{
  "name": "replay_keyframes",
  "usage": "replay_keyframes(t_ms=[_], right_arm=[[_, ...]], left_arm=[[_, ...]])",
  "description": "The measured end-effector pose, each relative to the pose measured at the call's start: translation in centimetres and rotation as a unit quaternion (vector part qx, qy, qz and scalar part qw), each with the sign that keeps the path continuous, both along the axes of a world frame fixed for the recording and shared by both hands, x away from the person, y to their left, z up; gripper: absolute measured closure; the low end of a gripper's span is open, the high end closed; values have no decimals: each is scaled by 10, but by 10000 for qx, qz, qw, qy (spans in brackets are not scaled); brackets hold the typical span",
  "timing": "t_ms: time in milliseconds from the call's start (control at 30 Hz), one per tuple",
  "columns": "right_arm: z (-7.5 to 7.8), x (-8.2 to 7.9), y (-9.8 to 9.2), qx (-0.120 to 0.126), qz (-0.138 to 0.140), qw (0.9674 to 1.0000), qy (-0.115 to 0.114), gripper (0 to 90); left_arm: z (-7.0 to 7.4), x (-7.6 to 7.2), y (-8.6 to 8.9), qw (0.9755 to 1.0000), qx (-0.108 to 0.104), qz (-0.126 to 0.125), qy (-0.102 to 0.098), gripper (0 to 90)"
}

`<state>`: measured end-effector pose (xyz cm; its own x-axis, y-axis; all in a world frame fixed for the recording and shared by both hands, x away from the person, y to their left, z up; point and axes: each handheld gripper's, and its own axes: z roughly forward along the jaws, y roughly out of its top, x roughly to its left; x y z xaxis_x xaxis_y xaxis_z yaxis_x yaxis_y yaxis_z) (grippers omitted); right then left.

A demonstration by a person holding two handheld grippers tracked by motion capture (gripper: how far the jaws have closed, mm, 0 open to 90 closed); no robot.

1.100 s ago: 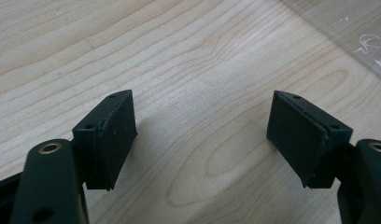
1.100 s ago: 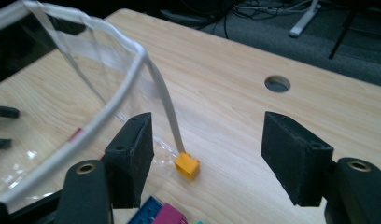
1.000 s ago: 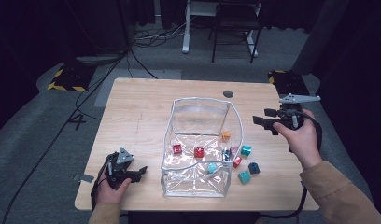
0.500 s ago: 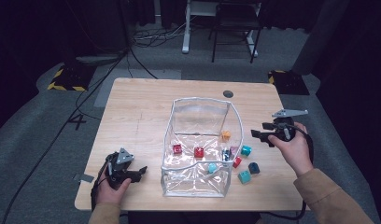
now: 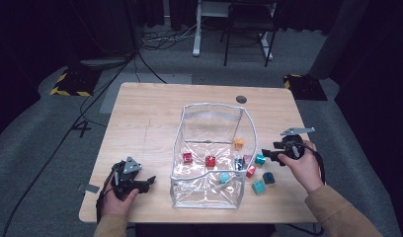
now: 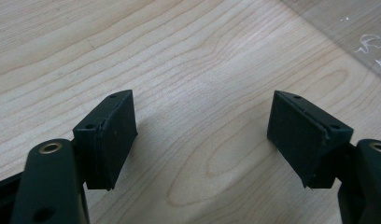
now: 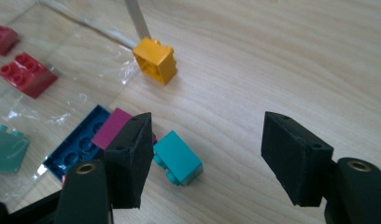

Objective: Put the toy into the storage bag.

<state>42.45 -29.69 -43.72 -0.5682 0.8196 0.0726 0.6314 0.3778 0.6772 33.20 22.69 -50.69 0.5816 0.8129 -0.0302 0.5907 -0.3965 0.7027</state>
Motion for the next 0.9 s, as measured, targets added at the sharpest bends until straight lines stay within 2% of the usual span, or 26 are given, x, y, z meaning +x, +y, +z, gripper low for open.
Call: replay_keyframes(t_ms=[233, 533, 567, 767, 833, 900], right_arm=[[-24, -1, 3, -108, 36, 9997, 201, 348], [-42, 1, 7, -204, 90, 9991, 363, 361], [-43, 1, 7, -235, 117, 9990, 366, 394], [-41, 0, 11, -446, 473, 9972, 360, 761], [-37, -1, 11, -438, 477, 9974, 316, 800], [-31, 0, 10, -421, 491, 9976, 258, 772]], left_arm=[[0, 0, 0, 10000, -5, 5, 3, 242], [0, 0, 0, 10000, -3, 1, 2, 242], [0, 0, 0, 10000, -1, 1, 2, 242], [0, 0, 0, 10000, -6, 6, 4, 242], [0, 0, 0, 10000, -5, 6, 3, 242], [0, 0, 0, 10000, 0, 0, 1, 242]])
